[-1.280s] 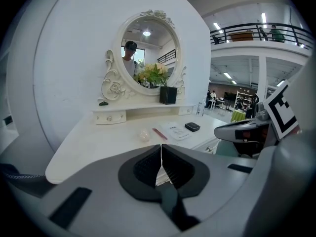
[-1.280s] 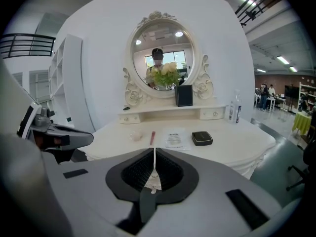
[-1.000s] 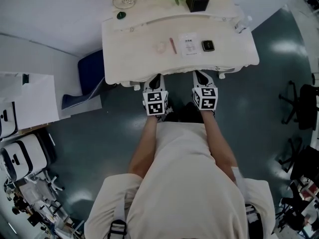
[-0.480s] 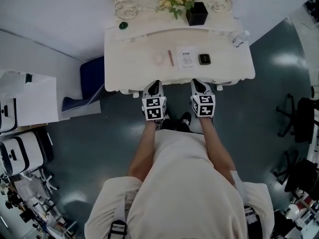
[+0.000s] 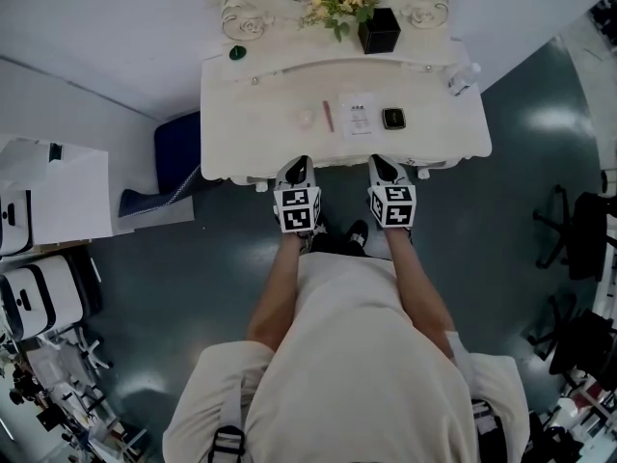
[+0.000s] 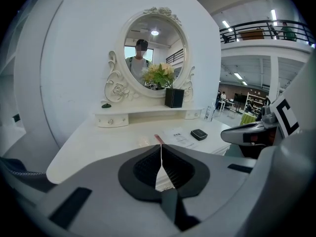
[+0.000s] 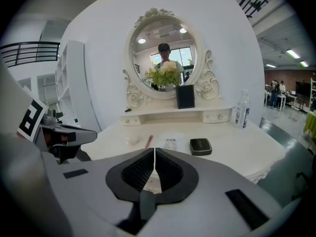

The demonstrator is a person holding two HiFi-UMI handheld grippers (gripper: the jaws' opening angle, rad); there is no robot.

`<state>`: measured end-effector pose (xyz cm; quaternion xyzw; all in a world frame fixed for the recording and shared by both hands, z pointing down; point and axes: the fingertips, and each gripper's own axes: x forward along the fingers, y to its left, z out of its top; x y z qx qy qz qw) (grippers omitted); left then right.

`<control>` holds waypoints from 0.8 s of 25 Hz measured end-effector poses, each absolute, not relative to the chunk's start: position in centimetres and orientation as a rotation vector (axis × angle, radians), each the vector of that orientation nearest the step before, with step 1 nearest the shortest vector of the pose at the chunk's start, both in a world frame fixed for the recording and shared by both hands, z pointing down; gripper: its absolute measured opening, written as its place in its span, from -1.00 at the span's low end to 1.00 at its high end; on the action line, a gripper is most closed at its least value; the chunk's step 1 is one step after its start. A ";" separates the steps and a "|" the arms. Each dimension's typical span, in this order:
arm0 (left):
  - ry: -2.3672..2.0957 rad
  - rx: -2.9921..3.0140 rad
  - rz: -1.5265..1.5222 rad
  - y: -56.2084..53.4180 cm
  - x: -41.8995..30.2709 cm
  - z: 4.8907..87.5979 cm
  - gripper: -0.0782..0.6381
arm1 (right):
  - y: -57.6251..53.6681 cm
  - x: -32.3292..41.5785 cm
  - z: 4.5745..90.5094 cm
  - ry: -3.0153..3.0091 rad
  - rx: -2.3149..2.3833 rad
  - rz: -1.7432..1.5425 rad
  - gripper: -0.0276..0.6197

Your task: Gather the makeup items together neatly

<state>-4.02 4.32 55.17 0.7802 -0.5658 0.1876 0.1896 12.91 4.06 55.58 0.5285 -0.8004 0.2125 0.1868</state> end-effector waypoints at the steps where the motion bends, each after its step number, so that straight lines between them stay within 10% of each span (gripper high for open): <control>1: -1.593 2.190 0.526 4.4 -4.2 55.2 -0.73 | 4.1 12.8 55.6 -2.255 1.484 0.599 -0.78; 20: -1.553 2.204 0.503 5.3 -4.2 55.4 -0.74 | 5.1 12.0 55.4 -2.287 1.485 0.653 -0.78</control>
